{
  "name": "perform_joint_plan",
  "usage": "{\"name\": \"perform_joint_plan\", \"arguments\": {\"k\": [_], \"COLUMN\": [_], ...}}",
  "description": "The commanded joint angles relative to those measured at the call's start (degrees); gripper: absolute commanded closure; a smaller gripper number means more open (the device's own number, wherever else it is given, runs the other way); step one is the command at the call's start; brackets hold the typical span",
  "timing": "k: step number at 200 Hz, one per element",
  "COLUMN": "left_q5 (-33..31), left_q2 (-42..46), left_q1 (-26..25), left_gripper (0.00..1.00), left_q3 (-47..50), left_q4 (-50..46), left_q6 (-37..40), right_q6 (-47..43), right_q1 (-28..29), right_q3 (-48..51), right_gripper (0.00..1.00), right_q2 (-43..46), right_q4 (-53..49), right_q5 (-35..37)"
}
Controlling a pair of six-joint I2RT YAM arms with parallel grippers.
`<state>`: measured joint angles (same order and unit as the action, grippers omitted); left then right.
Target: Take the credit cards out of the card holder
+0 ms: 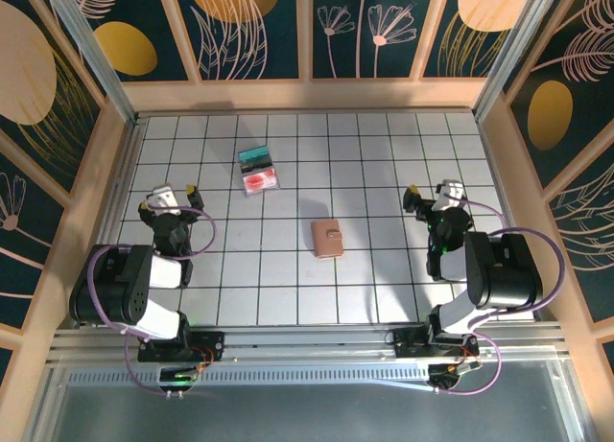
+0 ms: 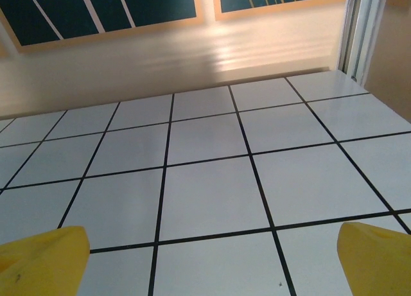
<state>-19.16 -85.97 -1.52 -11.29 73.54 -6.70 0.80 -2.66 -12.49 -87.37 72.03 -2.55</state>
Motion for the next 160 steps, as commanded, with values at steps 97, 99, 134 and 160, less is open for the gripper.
{"name": "perform_joint_plan", "arguments": {"k": [97, 99, 134, 160], "left_q5": [-0.68, 0.03, 8.2, 7.0], "left_q2": [22.43, 22.6, 24.71, 27.09], "left_q1": [-0.04, -0.06, -2.97, -10.81], "left_gripper": [0.01, 0.01, 0.01, 0.01], "left_q3": [-8.37, -8.63, -11.99, -12.31], "left_q4": [-35.2, -35.9, -44.51, -49.78], "left_q6": [-15.99, -16.49, -25.97, -27.89], "right_q6": [8.34, 8.69, 16.59, 18.71], "right_q1": [0.91, 0.99, 4.08, 10.46], "right_q3": [-10.29, -10.47, -14.93, -18.33], "right_gripper": [0.01, 0.01, 0.01, 0.01], "right_q2": [20.94, 21.28, 25.26, 26.96], "right_q4": [-33.8, -34.46, -50.14, -61.27], "right_q5": [5.22, 5.24, 6.6, 9.85]}}
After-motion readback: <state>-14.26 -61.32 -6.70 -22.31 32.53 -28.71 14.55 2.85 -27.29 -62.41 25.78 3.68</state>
